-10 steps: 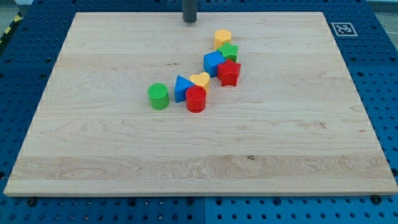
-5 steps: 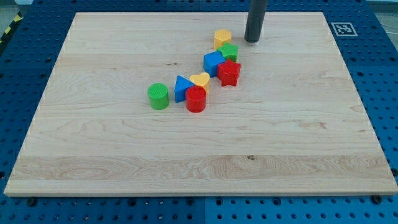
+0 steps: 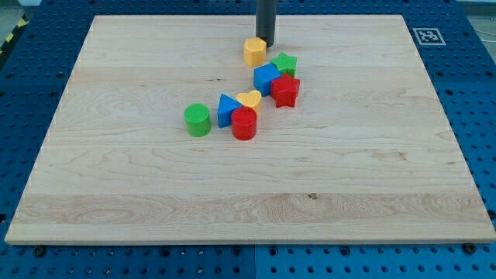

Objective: Drag the hexagon into the red circle

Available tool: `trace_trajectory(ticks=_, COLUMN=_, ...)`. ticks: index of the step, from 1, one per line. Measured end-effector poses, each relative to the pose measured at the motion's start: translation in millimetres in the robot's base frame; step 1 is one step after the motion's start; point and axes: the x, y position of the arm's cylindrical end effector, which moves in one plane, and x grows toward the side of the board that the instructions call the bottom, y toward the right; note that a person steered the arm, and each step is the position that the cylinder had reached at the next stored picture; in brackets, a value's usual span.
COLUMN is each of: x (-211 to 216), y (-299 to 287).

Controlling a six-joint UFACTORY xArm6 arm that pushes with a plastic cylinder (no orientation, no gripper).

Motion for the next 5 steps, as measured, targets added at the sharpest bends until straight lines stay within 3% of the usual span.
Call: trace_trajectory(ticks=5, x=74, y=-46)
